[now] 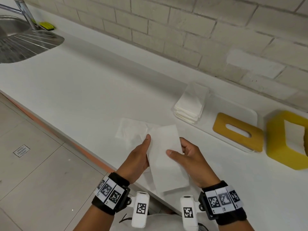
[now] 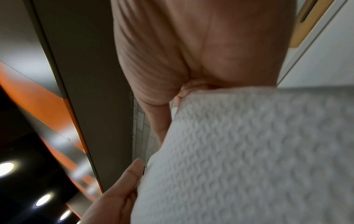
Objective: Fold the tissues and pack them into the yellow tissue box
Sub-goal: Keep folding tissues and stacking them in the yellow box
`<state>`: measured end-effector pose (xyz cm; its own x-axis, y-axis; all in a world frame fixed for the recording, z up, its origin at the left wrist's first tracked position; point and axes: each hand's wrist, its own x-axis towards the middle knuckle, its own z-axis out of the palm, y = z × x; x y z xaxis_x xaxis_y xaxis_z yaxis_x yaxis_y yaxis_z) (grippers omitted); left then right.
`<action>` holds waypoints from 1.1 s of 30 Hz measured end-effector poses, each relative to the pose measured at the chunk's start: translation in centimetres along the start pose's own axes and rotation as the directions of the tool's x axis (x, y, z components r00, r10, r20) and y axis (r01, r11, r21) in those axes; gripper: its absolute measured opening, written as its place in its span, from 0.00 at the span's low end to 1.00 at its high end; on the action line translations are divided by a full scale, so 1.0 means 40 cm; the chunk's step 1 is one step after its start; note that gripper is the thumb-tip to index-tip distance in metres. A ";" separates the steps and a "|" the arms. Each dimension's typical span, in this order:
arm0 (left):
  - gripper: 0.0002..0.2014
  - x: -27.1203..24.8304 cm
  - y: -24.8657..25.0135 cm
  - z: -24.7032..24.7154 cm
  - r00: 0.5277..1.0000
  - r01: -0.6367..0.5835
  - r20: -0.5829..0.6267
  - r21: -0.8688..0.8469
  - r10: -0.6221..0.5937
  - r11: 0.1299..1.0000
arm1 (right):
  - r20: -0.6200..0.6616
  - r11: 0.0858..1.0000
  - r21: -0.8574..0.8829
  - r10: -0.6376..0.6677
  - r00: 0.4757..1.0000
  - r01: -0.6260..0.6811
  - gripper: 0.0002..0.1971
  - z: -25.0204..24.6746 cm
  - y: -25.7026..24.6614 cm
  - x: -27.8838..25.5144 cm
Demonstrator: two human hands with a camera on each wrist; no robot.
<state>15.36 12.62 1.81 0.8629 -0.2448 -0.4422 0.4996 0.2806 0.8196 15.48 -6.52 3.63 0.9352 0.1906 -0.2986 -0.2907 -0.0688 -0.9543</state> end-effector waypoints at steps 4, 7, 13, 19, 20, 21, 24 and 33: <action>0.28 -0.008 0.004 0.006 1.000 -0.012 -0.022 0.091 0.014 0.996 | 0.017 1.000 -0.024 0.003 1.000 -0.002 0.15 -0.004 0.001 -0.002; 0.27 -0.015 0.010 0.013 1.000 -0.017 0.006 0.138 0.017 0.990 | 0.037 0.999 -0.044 0.010 0.999 -0.009 0.15 -0.004 0.002 -0.002; 0.25 -0.020 0.005 0.006 1.000 -0.022 0.013 0.231 0.019 0.973 | 0.081 0.998 -0.056 0.015 0.997 -0.010 0.14 -0.007 0.010 0.003; 0.19 -0.039 -0.015 -0.048 0.962 0.034 -0.274 0.096 -0.006 0.995 | -0.233 0.975 -0.178 0.092 0.968 -0.135 0.09 -0.058 0.054 0.098; 0.18 -0.048 -0.019 -0.062 0.946 0.021 -0.323 0.069 0.002 0.997 | -0.265 0.959 -0.225 0.108 0.958 -0.170 0.11 -0.063 0.063 0.121; 0.18 -0.057 -0.022 -0.074 0.930 0.006 -0.368 0.033 0.006 0.999 | -0.273 0.939 -0.280 0.121 0.954 -0.200 0.14 -0.062 0.070 0.143; 0.14 -0.089 -0.032 -0.104 0.884 -0.039 -0.467 -0.062 0.005 0.997 | -0.230 0.853 -0.466 0.141 0.963 -0.236 0.26 -0.031 0.066 0.193; 0.13 -0.135 -0.070 -0.143 0.817 -0.104 -0.576 -0.121 0.015 0.987 | -0.302 0.650 -0.690 0.143 0.943 -0.319 0.37 0.085 0.070 0.324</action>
<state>9.74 18.47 -0.17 0.7569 0.3389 -0.5587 0.4131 0.4143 0.8110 26.09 -0.89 -2.94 0.9011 -0.1258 -0.4149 -0.3477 -0.7813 -0.5183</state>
